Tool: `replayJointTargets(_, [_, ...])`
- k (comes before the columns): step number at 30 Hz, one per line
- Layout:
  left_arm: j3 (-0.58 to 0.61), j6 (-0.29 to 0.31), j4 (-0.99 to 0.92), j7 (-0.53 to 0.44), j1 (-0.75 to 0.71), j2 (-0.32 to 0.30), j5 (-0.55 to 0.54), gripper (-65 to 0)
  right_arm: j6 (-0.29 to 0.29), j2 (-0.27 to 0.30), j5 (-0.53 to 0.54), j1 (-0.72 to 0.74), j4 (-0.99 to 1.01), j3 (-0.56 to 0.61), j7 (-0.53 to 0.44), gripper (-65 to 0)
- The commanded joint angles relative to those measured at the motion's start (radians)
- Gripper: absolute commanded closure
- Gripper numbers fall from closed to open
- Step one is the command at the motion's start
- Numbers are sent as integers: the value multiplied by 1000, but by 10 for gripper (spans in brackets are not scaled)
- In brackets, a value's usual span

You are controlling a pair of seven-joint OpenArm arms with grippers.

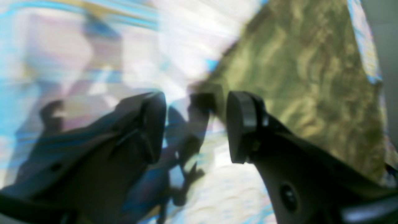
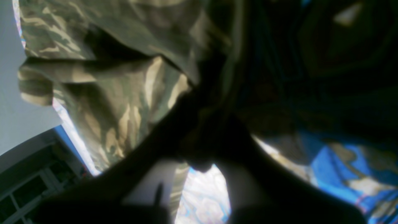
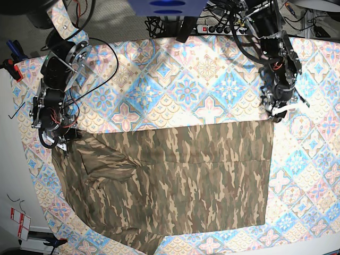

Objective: Fold the T-shirt properly

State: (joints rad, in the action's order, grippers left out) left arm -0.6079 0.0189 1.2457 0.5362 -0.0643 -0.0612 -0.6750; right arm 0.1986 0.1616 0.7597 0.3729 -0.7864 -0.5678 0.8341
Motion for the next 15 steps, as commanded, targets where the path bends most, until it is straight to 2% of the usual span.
replayJointTargets(1, [-4,-9,7,8,16,-4,5,-313,0,16,-3,21,-14,1,-5,0])
replayJointTargets(8, [6,-9,4,8,48,-1,8,-313,0,16,-3,21,-14,1,-5,0])
replayJointTargets(15, [7,-6,-93,8,123,1,7,-313,0,16,-3,21,-14,1,-5,0])
